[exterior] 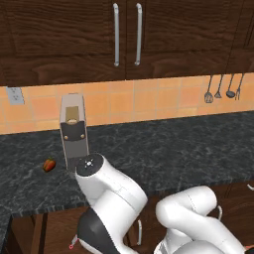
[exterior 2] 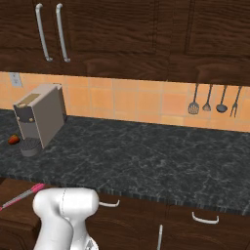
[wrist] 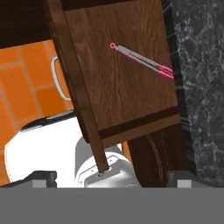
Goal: Pick the tongs from the drawer and place it on the counter.
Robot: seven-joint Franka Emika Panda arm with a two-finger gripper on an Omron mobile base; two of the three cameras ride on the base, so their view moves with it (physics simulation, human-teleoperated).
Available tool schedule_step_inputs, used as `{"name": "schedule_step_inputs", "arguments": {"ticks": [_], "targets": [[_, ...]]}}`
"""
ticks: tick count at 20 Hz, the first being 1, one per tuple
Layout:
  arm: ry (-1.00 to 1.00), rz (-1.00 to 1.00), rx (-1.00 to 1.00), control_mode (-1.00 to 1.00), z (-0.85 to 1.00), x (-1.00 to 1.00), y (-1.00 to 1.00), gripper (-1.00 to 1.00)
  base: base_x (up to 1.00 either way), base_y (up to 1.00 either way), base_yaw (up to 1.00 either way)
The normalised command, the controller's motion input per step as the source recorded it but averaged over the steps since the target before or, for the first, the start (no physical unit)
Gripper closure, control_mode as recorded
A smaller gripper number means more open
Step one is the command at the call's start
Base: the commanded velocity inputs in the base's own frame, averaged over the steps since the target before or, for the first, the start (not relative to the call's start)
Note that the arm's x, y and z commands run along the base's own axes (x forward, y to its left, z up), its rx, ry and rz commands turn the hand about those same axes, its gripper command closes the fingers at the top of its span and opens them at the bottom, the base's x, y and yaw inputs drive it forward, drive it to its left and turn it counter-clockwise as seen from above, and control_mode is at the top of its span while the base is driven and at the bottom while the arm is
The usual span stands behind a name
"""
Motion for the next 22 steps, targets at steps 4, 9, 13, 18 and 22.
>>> {"name": "schedule_step_inputs", "arguments": {"ticks": [4,9,13,18,22], "targets": [[0.08,0.05,-0.25,-1.0,-0.4,-0.13,0.55,-1.0,0.0,0.0,0.0],[0.07,0.04,-0.11,-1.0,-0.27,-0.01,0.15,-1.0,0.0,0.0,0.0],[0.02,0.0,-0.13,-1.0,-0.49,0.0,0.25,-1.0,0.0,0.0,0.0],[0.04,0.0,-0.17,-1.0,-0.59,0.12,0.22,-1.0,0.0,0.0,0.0],[0.01,0.0,-0.12,-1.0,-0.49,0.38,0.21,-1.0,0.0,0.0,0.0]]}}
